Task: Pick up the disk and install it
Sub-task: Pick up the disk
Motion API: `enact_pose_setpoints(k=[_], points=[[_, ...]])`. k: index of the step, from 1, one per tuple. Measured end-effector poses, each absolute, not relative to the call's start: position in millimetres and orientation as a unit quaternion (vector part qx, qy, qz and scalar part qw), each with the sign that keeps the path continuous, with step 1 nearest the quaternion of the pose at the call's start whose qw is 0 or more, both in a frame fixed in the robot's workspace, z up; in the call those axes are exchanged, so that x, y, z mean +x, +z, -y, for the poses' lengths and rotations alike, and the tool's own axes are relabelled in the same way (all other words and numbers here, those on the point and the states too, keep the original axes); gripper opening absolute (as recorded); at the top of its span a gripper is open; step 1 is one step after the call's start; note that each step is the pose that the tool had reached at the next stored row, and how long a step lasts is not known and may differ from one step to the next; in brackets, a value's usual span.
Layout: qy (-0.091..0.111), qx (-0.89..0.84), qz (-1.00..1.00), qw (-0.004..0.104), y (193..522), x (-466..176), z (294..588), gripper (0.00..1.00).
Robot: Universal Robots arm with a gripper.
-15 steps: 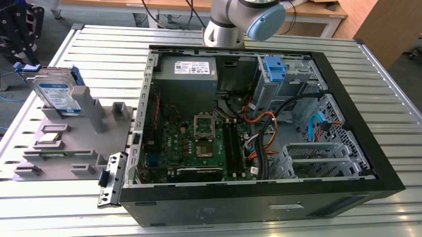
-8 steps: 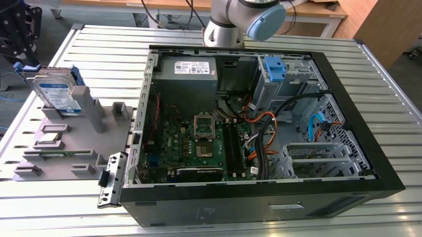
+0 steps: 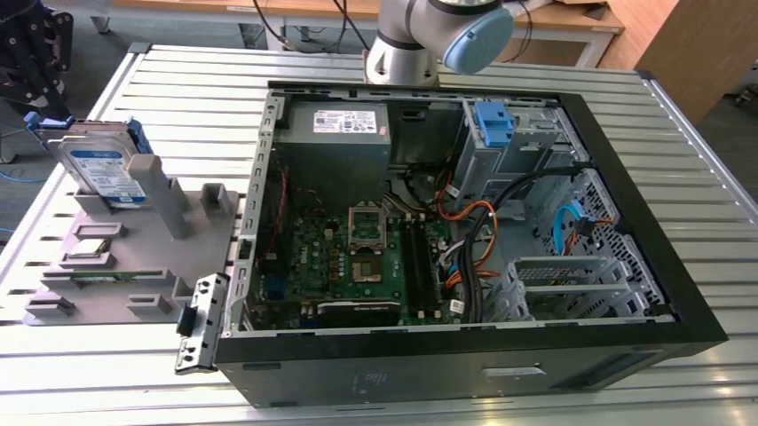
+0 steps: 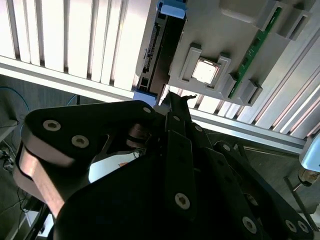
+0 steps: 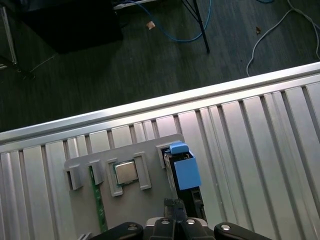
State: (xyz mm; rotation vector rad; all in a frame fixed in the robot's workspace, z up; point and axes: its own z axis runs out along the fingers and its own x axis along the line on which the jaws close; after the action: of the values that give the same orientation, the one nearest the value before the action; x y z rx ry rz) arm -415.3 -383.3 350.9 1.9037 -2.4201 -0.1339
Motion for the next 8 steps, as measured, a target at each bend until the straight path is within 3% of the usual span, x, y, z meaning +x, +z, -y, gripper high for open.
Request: enact_pose_setpoints(k=[6,8], points=[[-0.028,0.62,0.784,0.006,349.5,-415.5,383.3,0.11],[-0.026,0.622,0.783,0.003,349.3,-415.4,383.4,0.11]])
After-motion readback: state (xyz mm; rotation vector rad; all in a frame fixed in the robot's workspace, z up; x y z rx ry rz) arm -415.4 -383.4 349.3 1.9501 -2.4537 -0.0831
